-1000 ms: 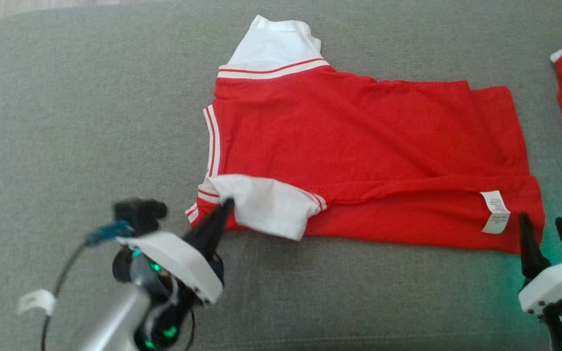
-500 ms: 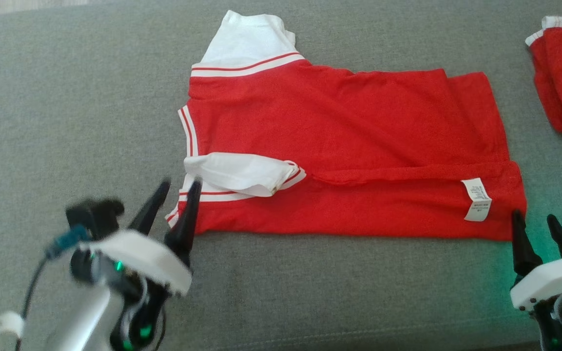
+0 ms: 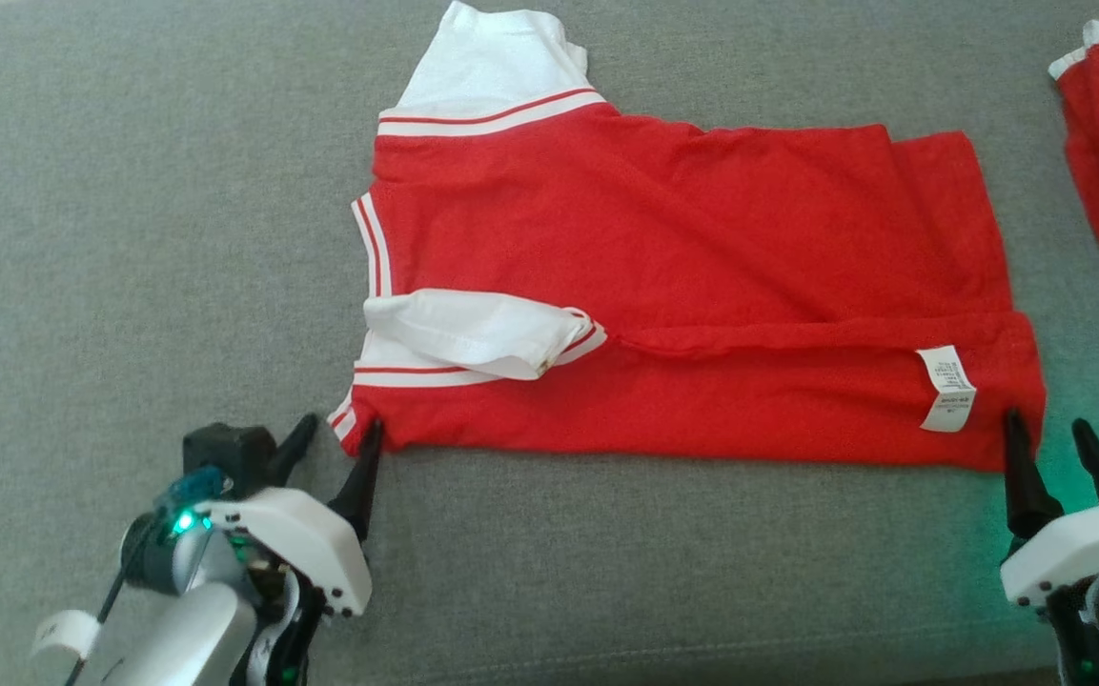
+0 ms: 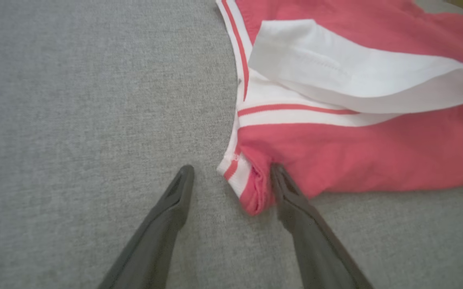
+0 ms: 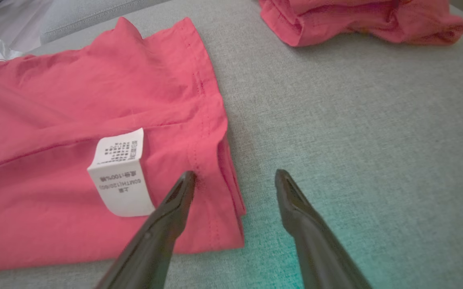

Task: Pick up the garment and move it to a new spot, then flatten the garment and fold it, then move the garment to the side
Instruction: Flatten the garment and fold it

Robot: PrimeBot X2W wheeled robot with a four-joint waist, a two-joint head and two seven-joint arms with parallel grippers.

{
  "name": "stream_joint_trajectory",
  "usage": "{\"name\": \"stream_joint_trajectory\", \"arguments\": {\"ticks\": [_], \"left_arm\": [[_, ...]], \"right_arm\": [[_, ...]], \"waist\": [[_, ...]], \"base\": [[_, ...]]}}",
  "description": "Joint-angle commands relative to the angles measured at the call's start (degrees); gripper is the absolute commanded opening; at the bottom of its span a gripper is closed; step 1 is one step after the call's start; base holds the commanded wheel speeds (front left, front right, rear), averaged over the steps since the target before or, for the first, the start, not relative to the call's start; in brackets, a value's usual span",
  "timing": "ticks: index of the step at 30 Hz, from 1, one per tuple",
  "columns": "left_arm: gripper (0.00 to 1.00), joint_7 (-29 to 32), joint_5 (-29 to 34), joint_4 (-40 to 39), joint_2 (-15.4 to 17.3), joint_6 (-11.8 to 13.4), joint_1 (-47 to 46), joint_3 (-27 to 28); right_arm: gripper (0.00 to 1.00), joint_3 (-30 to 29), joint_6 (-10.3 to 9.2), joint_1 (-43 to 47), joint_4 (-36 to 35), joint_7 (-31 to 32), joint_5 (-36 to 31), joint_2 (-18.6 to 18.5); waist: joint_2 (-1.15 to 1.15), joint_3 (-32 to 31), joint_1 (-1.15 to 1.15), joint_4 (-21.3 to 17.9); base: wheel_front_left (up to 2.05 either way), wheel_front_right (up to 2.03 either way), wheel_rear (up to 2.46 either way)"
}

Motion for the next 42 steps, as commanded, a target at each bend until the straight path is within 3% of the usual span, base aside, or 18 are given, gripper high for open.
{"name": "stream_joint_trajectory", "arguments": {"ticks": [1, 2, 4, 5, 6, 11, 12, 14, 15, 22, 30, 42], "left_arm": [[0.76, -0.02, -0.66, -0.48, 0.65, -0.53, -1.91, 1.65], [0.47, -0.18, -0.79, -0.2, 0.51, -0.83, -2.1, 1.59], [0.13, -0.42, -1.37, 0.34, 0.15, -1.63, -2.38, 1.55], [0.13, -0.42, -1.37, 0.34, 0.15, -1.63, -2.38, 1.55], [0.0, -0.43, -1.47, 0.64, 0.06, -1.99, -2.55, 1.39], [0.0, -1.31, -2.27, 1.43, -0.41, -4.24, -3.15, 0.88], [0.0, -1.54, -2.38, 1.58, -0.46, -4.43, -3.22, 0.91], [0.0, -1.71, -2.53, 1.78, -0.56, -4.82, -3.29, 0.74], [0.0, -1.83, -2.63, 1.77, -0.61, -4.98, -3.26, 0.7], [0.0, -2.39, -3.02, 0.76, -0.47, -5.27, -1.6, 0.13], [0.0, -2.08, -3.38, -2.87, 0.31, -3.59, 3.21, -0.83], [0.0, -1.35, -1.69, -6.94, 1.44, -0.77, 7.6, -3.01]], "right_arm": [[1.0, 1.09, 0.37, -1.09, -1.44, 0.33, 0.18, -0.94], [1.0, 1.16, 0.37, -0.98, -1.21, 0.6, 0.19, -0.94], [1.0, 1.4, 0.37, -0.87, -0.58, 1.25, 0.51, -0.72], [1.0, 1.4, 0.37, -0.87, -0.58, 1.25, 0.51, -0.72], [1.0, 1.48, 0.37, -0.85, -0.13, 1.6, 0.6, -0.66], [1.0, 1.94, 0.37, -0.63, 2.11, 2.62, 1.44, -0.78], [0.83, 2.08, 0.37, -0.58, 2.43, 2.68, 1.68, -0.89], [0.22, 2.25, 0.37, -0.39, 2.95, 2.59, 1.96, -1.24], [0.0, 2.35, 0.37, -0.31, 3.16, 2.5, 2.16, -1.4], [0.0, 3.57, 0.37, 0.86, 3.6, 2.0, 3.26, -3.26], [0.0, 2.35, 0.37, 4.61, 0.95, 3.54, 2.99, -5.32], [0.0, -3.65, 0.37, 14.02, -7.8, 10.65, 1.39, -3.22]], "waist": [[0.0, 0.06, 0.0, 0.16], [0.0, 0.07, 0.0, 0.27], [0.0, 0.04, 0.0, 0.52], [0.0, 0.04, 0.0, 0.52], [0.0, -0.02, 0.0, 0.68], [0.0, -0.48, 0.0, 1.54], [0.0, -0.57, 0.0, 1.68], [0.0, -0.83, 0.0, 2.07], [0.0, -0.97, 0.0, 2.28], [0.0, -2.67, 0.0, 4.31], [0.0, -4.88, 0.0, 7.87], [0.0, -5.67, 0.0, 10.41]], "base": [[0.0, 0.0, 0.0], [0.0, 0.0, 0.0], [0.0, 0.0, 0.0], [0.0, 0.0, 0.0], [0.0, 0.0, 0.0], [0.0, 0.0, 0.0], [0.0, 0.0, 0.0], [0.0, 0.0, 0.0], [0.0, 0.0, 0.0], [0.0, 0.0, 0.0], [0.0, 0.0, 0.0], [0.0, 0.0, 0.0]]}}
